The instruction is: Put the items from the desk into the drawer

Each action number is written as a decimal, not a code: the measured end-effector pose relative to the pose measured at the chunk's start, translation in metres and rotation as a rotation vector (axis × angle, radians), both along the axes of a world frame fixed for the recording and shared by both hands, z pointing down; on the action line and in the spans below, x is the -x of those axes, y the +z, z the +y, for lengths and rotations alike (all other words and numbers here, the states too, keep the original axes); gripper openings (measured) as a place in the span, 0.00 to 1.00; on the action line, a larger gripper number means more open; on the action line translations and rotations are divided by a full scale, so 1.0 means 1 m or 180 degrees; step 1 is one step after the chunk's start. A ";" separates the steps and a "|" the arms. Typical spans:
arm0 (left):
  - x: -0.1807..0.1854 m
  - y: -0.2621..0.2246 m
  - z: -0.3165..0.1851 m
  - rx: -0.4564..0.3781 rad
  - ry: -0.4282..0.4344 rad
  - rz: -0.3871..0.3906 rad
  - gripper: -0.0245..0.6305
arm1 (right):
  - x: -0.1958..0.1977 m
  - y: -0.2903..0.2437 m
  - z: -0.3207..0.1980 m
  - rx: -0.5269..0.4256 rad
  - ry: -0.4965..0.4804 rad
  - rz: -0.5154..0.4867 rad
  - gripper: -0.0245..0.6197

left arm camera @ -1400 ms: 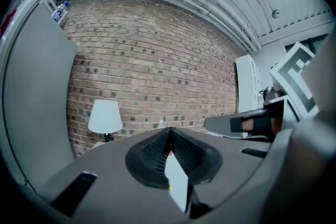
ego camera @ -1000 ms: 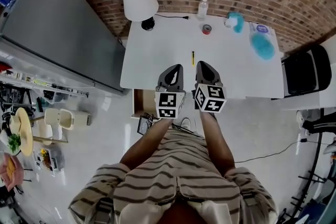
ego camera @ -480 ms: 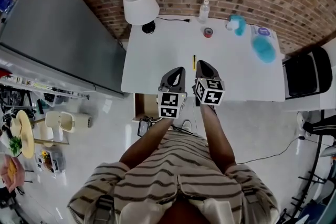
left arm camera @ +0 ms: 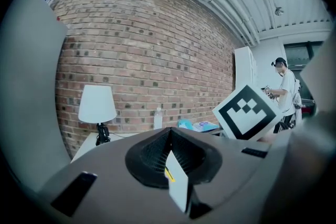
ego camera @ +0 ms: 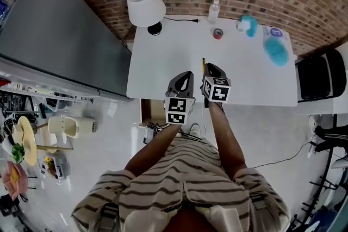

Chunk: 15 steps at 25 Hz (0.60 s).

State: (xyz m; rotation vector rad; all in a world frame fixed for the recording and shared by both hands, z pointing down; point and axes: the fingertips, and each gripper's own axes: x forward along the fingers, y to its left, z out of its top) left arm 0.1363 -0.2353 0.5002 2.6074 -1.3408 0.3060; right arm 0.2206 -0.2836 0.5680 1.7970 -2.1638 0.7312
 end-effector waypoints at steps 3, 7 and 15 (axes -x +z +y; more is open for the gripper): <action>-0.001 0.001 -0.003 0.0017 -0.0006 0.0008 0.05 | -0.004 0.012 -0.007 0.0095 0.0004 0.0020 0.06; -0.001 0.004 -0.004 0.0069 -0.0012 0.0002 0.05 | -0.009 0.029 -0.015 0.0251 -0.0007 0.0036 0.06; -0.001 0.013 -0.002 0.0131 -0.0023 -0.0031 0.05 | -0.014 0.071 -0.022 0.0677 -0.0071 0.0024 0.18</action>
